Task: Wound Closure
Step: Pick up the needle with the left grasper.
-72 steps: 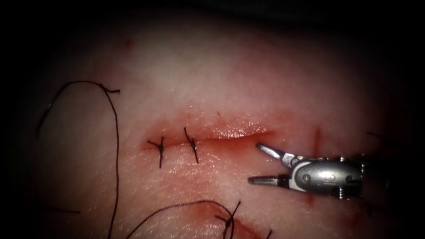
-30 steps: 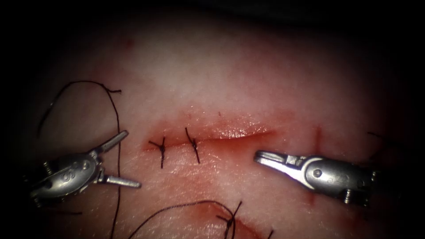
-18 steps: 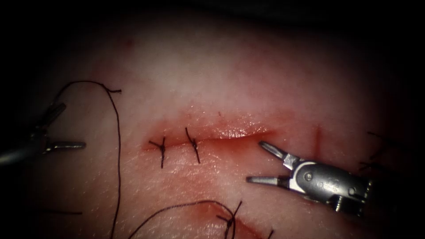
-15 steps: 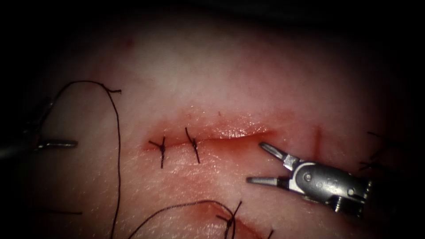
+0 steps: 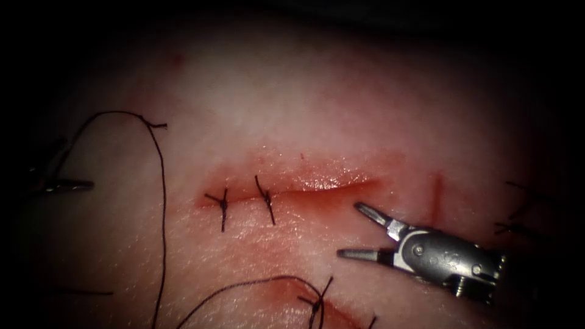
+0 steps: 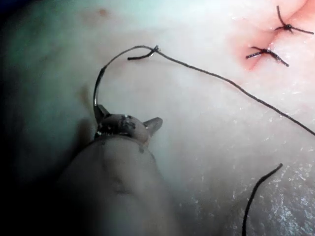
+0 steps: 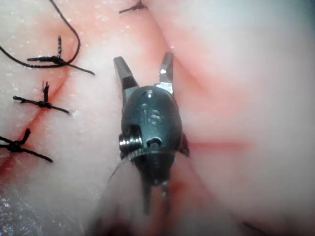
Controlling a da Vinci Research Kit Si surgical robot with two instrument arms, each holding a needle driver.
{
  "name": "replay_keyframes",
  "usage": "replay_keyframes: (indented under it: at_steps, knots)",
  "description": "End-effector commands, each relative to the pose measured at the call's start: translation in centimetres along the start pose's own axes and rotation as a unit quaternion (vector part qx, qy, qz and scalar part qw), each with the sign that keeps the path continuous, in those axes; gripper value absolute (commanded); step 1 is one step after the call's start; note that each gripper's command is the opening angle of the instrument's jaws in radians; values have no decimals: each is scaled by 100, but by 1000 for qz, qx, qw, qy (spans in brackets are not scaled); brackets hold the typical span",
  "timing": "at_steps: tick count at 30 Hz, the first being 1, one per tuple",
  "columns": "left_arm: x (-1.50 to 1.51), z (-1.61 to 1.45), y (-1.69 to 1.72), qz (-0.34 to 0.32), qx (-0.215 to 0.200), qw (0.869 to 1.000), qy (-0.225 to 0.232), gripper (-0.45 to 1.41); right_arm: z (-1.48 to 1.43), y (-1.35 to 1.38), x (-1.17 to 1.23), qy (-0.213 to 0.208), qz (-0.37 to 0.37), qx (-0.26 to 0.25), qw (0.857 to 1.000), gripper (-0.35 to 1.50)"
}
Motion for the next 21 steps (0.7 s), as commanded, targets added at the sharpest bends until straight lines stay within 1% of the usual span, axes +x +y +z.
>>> replay_keyframes:
  at_steps: [1,2,3,4,6,9,11,12,14,16,17,20,21]
  knots:
    - [-1,12,-4,1,0,1000,-2,81,8,-6,-5,1,0,1,1000,86]
    - [-11,16,-8,1,-4,1000,-19,84,8,-8,-7,-1,-2,1,1000,86]
    - [-20,19,-12,-6,-5,999,-38,91,7,-8,-8,-5,-3,2,1000,81]
    - [-25,20,-14,-10,-5,999,-47,94,7,-9,-9,-8,-4,3,1000,78]
    - [-33,21,-17,-18,-4,999,-51,98,6,-9,-10,-11,-5,3,1000,74]
    - [-42,21,-21,-24,-4,999,-47,103,6,-9,-10,-11,-5,2,1000,74]
    - [-45,22,-20,-36,-13,998,-46,96,7,-10,-10,-11,-5,2,1000,74]
    - [-45,21,-19,-44,-28,998,-46,76,7,-10,-10,-11,-5,2,1000,74]
    - [-41,21,-18,-49,-32,997,-48,42,7,-10,-10,-11,-5,2,1000,74]
    - [-37,20,-18,-51,-33,997,-49,-11,6,-10,-10,-11,-5,1,1000,74]
    - [-34,19,-17,-52,-33,997,-51,-45,6,-10,-10,-11,-5,1,1000,74]
    - [-26,15,-17,-56,-35,996,-52,-45,5,-11,-9,-11,-5,2,1000,74]
    - [-24,13,-18,-60,-35,996,-49,-45,5,-11,-9,-11,-5,1,1000,71]
